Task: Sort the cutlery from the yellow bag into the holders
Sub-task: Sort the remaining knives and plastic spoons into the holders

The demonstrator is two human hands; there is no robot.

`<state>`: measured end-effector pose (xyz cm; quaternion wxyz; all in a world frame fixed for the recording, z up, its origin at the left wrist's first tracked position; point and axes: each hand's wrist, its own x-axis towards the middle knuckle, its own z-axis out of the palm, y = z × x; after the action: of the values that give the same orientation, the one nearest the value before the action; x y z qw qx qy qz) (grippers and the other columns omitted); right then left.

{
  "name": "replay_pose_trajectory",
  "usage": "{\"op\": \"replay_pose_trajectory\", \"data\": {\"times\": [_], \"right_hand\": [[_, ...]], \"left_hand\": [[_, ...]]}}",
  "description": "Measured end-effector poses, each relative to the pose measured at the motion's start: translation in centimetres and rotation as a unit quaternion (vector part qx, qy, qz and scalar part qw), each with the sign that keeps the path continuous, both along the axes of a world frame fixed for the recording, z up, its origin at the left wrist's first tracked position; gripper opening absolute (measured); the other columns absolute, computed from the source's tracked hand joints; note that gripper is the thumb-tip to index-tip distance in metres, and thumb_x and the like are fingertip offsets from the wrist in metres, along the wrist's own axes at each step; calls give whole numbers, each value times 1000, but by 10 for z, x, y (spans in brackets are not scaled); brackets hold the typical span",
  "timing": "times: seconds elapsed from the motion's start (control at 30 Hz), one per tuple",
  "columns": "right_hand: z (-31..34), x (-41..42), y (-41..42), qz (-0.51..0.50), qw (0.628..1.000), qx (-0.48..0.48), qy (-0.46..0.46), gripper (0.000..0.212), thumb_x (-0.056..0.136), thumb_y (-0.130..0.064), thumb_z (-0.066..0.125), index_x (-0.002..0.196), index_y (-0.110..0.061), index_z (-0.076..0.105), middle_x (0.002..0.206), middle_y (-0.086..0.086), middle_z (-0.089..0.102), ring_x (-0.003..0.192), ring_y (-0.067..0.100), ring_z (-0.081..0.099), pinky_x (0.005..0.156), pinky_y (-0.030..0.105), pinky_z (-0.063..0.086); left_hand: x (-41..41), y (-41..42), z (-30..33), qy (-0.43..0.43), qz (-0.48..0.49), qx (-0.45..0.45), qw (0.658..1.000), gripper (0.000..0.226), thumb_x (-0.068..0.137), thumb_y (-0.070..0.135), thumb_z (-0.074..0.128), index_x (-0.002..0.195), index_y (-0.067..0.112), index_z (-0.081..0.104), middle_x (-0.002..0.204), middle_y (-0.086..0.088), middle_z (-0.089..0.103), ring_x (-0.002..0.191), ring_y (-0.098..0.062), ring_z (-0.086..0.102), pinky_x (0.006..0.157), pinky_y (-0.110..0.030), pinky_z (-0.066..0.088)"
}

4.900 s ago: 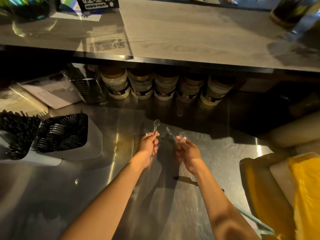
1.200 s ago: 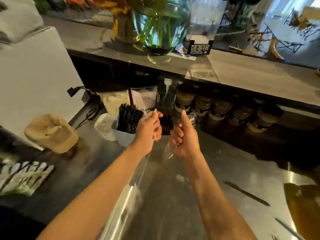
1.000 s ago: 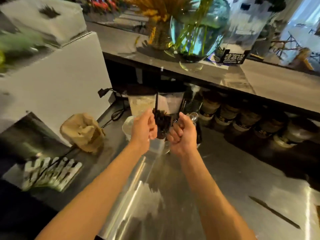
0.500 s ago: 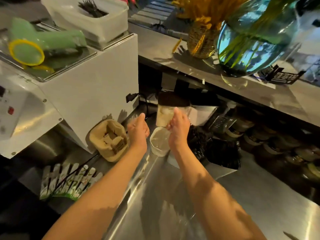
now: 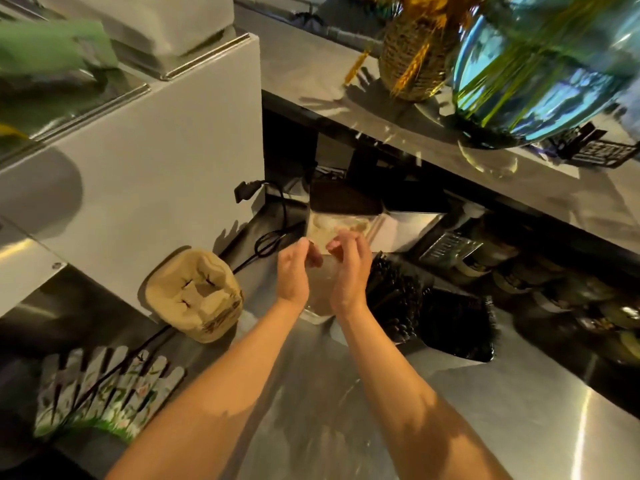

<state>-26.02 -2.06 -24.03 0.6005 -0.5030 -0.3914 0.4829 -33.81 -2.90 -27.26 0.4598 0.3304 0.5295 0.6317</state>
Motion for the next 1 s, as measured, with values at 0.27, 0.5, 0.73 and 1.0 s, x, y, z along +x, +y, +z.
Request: {"op": "replay_pose_trajectory", "data": {"times": [0.27, 0.5, 0.73, 1.0], "right_hand": [[-2, -3, -6, 29, 995, -84, -41, 28, 101, -6, 46, 78, -12, 62, 71, -3, 58, 68, 7, 54, 69, 23, 45], [-7, -10, -4, 13, 981, -184, -64, 29, 105, -22, 39, 113, -13, 65, 112, 2, 65, 107, 17, 58, 91, 29, 44], [-20, -25, -16, 18, 971, -194, -139, 30, 109, -25, 35, 107, -13, 63, 96, -1, 60, 81, 0, 56, 79, 21, 40], [-14, -22, -19, -22, 975, -198, -97, 32, 106, -6, 39, 130, -4, 60, 116, 1, 62, 100, 4, 59, 83, 3, 44]], "left_hand": [[-3, 0, -10, -1, 23, -33, 999, 28, 102, 2, 43, 89, 12, 66, 83, -2, 65, 75, -9, 63, 74, -33, 52], [-6, -7, -11, 22, -11, -38, 999, 35, 108, 14, 33, 123, 15, 64, 114, 3, 67, 112, -16, 62, 97, -29, 49], [-10, -16, -28, 58, -50, -40, 996, 34, 108, 15, 36, 136, 11, 55, 131, -4, 61, 126, -18, 54, 108, -28, 41], [-20, -25, -27, 61, -74, -41, 995, 27, 106, 21, 43, 100, 27, 68, 107, 3, 69, 110, -20, 63, 99, -39, 49]]}}
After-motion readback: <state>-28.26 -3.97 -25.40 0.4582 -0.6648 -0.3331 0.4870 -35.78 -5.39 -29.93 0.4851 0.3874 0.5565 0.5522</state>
